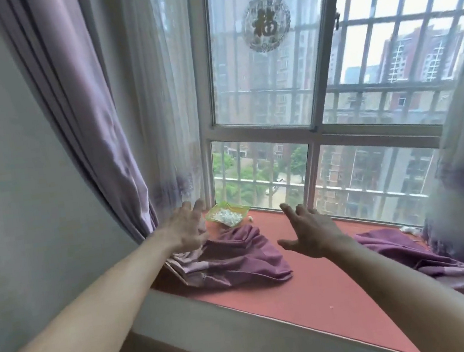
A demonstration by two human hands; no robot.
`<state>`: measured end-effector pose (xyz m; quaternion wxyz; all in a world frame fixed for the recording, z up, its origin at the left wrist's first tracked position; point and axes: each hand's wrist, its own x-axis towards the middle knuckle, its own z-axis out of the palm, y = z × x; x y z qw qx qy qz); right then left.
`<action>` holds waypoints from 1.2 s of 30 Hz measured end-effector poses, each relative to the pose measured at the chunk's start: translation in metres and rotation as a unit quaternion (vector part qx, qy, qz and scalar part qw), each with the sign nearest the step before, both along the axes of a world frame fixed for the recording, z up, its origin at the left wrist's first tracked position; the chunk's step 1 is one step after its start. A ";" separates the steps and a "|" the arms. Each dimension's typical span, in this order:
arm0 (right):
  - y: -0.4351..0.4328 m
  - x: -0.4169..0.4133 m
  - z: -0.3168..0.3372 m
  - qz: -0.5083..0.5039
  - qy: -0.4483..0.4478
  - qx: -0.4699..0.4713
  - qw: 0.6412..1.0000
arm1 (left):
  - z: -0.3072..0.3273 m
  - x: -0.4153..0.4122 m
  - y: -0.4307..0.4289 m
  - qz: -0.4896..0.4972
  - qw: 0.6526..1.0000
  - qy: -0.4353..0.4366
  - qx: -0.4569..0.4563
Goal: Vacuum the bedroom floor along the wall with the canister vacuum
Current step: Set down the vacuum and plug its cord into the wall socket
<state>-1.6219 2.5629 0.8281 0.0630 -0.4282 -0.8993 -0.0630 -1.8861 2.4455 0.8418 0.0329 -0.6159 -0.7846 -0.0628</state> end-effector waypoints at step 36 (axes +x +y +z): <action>-0.232 -0.566 0.108 0.303 0.038 0.046 0.951 | 0.087 -0.452 -0.396 0.318 0.943 0.093 -0.022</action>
